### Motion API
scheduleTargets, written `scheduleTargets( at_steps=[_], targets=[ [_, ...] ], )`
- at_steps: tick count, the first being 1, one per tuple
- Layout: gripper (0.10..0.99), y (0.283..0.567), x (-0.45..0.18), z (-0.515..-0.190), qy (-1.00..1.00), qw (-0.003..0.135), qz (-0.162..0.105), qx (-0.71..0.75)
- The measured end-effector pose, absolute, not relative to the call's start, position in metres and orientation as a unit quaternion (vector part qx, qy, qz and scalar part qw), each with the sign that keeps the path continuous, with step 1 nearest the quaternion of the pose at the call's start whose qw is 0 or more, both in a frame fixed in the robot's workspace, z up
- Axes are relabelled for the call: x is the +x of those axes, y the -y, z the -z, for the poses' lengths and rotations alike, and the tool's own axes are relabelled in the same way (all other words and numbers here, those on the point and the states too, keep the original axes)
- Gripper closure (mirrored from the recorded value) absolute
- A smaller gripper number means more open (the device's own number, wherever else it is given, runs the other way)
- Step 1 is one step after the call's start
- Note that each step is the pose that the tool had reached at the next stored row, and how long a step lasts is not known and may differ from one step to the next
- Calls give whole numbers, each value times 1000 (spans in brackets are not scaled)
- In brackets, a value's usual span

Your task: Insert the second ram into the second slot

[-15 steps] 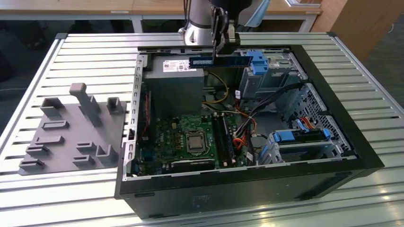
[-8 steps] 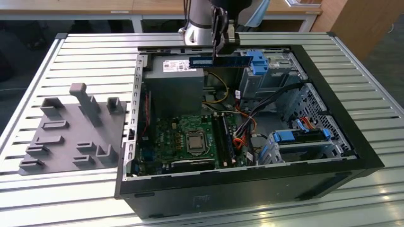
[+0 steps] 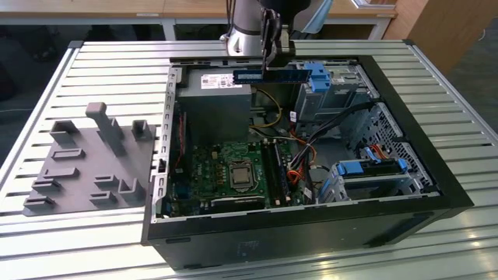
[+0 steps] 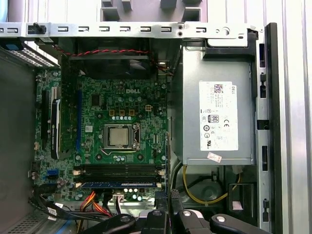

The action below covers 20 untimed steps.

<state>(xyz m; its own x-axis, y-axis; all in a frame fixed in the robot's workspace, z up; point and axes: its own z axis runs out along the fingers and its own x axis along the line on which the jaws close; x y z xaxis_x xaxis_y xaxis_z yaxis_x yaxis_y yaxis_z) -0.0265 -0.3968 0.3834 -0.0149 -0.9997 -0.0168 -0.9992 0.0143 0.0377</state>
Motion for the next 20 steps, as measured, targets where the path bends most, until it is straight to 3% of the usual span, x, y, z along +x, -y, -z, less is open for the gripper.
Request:
scheduleTargets(
  at_steps=[20],
  targets=[
    [945,397,-26,-383,718,7,19,695]
  ],
)
